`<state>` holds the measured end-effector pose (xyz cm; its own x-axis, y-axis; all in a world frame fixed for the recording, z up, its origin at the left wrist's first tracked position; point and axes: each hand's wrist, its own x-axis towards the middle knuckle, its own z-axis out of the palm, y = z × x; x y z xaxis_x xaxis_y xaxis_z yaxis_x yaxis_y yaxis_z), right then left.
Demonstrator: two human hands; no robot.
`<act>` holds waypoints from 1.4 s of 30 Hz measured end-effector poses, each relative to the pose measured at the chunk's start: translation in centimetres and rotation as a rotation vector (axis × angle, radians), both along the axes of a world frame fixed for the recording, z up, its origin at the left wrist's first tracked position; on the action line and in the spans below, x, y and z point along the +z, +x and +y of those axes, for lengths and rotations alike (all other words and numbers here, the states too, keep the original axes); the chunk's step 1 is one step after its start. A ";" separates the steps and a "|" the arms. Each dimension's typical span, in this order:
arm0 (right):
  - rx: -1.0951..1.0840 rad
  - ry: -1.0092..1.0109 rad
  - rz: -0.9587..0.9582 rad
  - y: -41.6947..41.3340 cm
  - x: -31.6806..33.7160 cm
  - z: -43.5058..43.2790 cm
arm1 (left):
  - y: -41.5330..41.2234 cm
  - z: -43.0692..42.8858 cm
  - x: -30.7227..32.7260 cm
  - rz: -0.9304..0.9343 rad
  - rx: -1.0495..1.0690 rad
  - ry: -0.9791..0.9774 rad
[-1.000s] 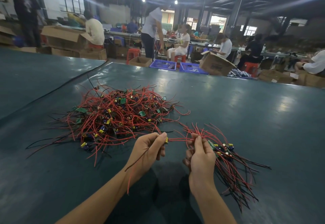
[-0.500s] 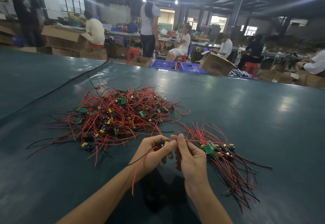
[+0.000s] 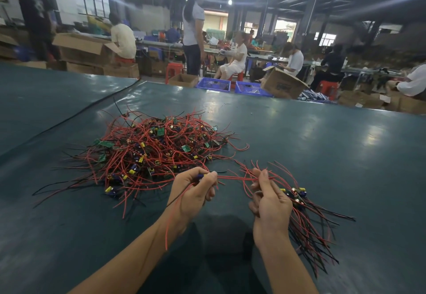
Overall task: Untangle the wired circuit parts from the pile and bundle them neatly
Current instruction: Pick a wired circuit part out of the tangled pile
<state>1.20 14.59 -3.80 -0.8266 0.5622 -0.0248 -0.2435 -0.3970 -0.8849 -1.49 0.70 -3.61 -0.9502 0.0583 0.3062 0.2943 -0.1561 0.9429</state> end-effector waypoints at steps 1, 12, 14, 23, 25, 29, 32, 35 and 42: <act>0.000 -0.004 0.007 0.0 0.0 0.0 | 0.0 0.1 0.0 0.004 0.001 -0.003; 0.141 0.127 -0.029 0.5 -0.7 -1.9 | 0.2 0.5 -0.9 -0.004 -0.038 0.020; 0.227 0.186 -0.036 0.8 -1.0 -3.3 | 0.3 0.7 -0.9 0.034 -0.055 0.015; 0.098 -0.078 -0.133 0.4 -0.1 -1.9 | 0.3 0.5 -0.4 0.016 -0.060 -0.006; 0.034 -0.157 -0.095 0.1 0.4 -0.4 | 0.2 0.2 0.0 0.017 -0.050 -0.020; 0.030 -0.168 -0.027 0.1 0.8 0.9 | 0.0 -0.3 0.3 0.008 -0.037 -0.037; 0.146 -0.124 0.027 0.4 0.8 0.7 | -0.3 -1.0 0.5 -0.151 -0.014 0.125; 0.264 -0.079 0.046 0.7 0.9 0.5 | -0.7 -1.3 0.8 -0.406 -0.042 0.346; 0.308 0.003 0.062 0.7 0.3 0.0 | -1.0 -1.9 0.8 -0.604 -0.179 0.669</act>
